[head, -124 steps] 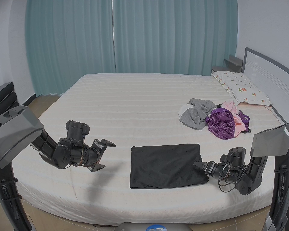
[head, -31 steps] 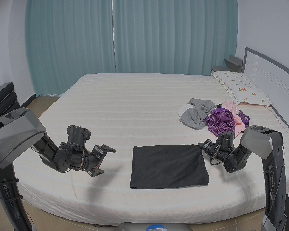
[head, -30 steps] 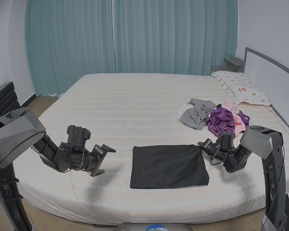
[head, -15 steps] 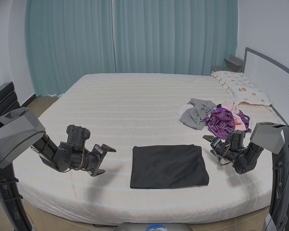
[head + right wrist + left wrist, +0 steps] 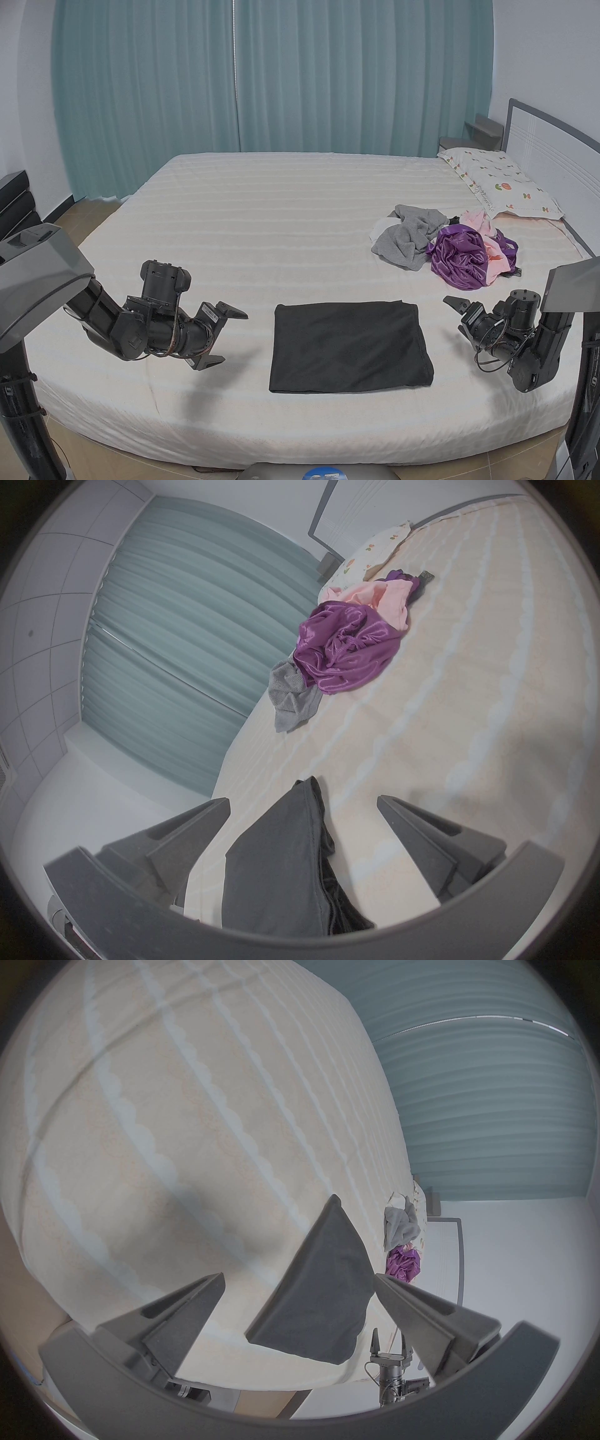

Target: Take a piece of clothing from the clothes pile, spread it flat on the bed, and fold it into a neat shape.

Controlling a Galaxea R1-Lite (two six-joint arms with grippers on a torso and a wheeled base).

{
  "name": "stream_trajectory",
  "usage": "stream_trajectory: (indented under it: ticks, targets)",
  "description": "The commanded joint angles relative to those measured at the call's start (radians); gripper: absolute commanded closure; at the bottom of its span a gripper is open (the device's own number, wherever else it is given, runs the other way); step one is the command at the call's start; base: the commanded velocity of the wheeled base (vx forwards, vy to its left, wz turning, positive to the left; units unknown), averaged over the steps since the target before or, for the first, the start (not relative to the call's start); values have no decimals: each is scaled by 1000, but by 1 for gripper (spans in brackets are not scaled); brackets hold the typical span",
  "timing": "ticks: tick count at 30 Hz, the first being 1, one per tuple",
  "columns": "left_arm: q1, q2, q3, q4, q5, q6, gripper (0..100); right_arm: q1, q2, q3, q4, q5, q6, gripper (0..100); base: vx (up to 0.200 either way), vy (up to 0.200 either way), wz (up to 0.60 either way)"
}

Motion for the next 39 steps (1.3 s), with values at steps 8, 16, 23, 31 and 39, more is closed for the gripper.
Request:
stream_trajectory:
  ticks: [8, 16, 23, 31, 39]
  targets:
    - [-28, -8, 2, 0, 1, 1, 0, 9, 19, 28, -1, 3, 22, 0, 0, -200, 0]
    - [-32, -9, 16, -2, 6, 14, 0, 17, 34, 42, -1, 4, 46, 0, 0, -25, 0]
    - [-37, 9, -4, -19, 40, 64, 0, 32, 54, 42, -1, 6, 79, 0, 0, 0, 0]
    - [-60, 130, 10, -201, 112, 247, 0, 53, 74, 40, -1, 4, 79, 0, 0, 0, 0]
    - [-71, 208, -36, -230, 112, 379, 0, 58, 74, 42, -3, 4, 80, 0, 0, 0, 0]
